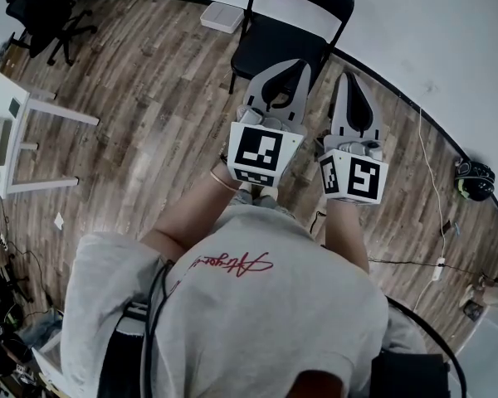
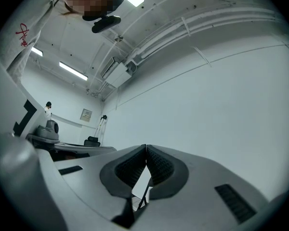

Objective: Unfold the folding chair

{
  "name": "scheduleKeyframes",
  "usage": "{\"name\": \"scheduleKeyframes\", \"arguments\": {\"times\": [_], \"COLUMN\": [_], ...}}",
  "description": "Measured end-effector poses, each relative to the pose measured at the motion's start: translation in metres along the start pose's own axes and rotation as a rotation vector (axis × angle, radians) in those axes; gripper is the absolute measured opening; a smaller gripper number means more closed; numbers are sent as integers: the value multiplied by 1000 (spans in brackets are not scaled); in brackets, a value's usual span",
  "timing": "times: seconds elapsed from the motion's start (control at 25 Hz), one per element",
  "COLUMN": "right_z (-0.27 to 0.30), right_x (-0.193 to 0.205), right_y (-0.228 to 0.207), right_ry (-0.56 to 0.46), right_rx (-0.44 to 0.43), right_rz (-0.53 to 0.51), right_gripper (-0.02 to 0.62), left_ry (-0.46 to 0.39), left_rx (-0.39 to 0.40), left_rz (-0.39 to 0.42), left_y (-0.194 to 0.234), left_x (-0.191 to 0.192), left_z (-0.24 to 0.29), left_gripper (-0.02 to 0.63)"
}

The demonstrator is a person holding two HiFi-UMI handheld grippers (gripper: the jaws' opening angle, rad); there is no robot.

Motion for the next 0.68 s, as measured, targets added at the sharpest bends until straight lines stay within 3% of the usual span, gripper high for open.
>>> {"name": "scheduleKeyframes", "arguments": {"times": [0.68], "right_z": [14], "right_x": [0], "right_y": [-4], "right_ry": [0], "right_rx": [8], "right_rz": [1], "right_gripper": [17], "left_ry": [19], "left_rx": [-25], "left_rz": [19], "left_y": [12], "left_x": [5], "left_z": [10], "left_gripper": [15]}}
Point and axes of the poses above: the fingertips, and each gripper's own axes: z forward along the fingers, y to its left, x out of its underside, the point moved 8 cm from there along -z, backward along the fingers, and after that the axes turned 4 degrees about y, right-handed, at the moved point
